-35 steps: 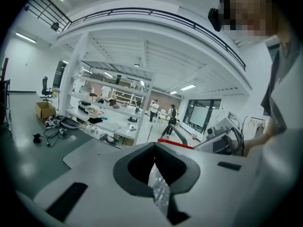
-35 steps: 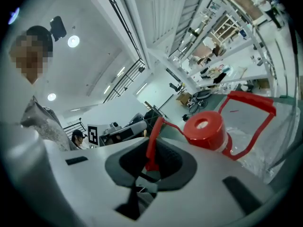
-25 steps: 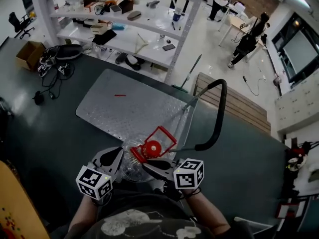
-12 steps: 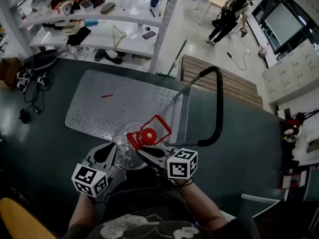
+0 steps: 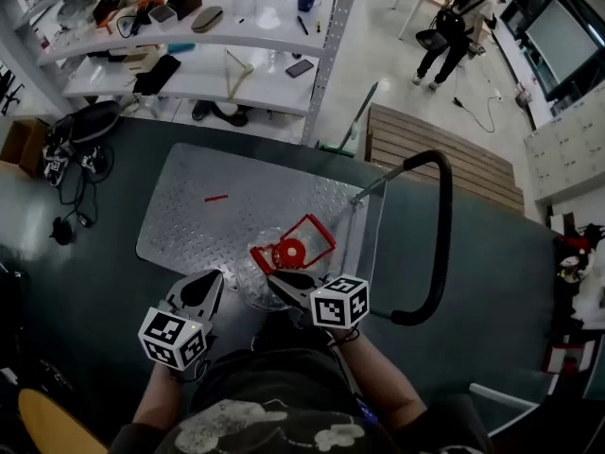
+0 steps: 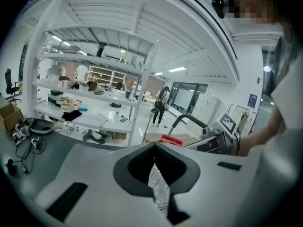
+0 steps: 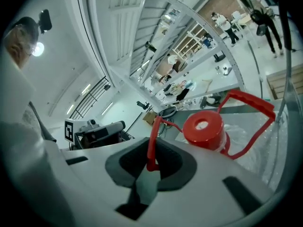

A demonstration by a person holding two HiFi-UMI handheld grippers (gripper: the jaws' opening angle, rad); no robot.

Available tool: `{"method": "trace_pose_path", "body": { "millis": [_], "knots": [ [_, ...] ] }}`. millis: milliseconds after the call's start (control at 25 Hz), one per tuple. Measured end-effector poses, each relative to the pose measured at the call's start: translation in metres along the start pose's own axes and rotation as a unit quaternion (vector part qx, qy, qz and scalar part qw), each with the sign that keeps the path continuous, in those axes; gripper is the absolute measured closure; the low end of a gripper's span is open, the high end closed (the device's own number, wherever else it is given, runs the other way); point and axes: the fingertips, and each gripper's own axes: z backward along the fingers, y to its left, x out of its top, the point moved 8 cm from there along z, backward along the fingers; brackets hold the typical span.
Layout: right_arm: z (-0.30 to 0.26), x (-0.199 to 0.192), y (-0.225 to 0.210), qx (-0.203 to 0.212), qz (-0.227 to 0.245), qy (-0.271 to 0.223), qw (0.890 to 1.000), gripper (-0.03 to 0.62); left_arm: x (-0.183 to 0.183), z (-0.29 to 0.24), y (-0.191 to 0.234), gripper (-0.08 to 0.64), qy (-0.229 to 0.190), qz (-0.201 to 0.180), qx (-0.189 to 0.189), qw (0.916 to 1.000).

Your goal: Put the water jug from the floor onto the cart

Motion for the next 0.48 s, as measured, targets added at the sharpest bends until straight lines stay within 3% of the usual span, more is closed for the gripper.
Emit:
{"method": "trace_pose_path", "body": {
  "millis": [240,480],
  "knots": [
    [-0.023,0.058,-0.062,-0.023,0.023,0.0,0.999,0.565,0.041,-0.05,0.029,0.552,-0.008,-0.003,0.018,0.9998],
    [-0.051,0.11,-0.104,-0.044,0.04,-0.009,0.998,0.565,0.051,-0.07,0.059,0.552,-0.001,0.005,0.009,0.9999]
  ]
}}
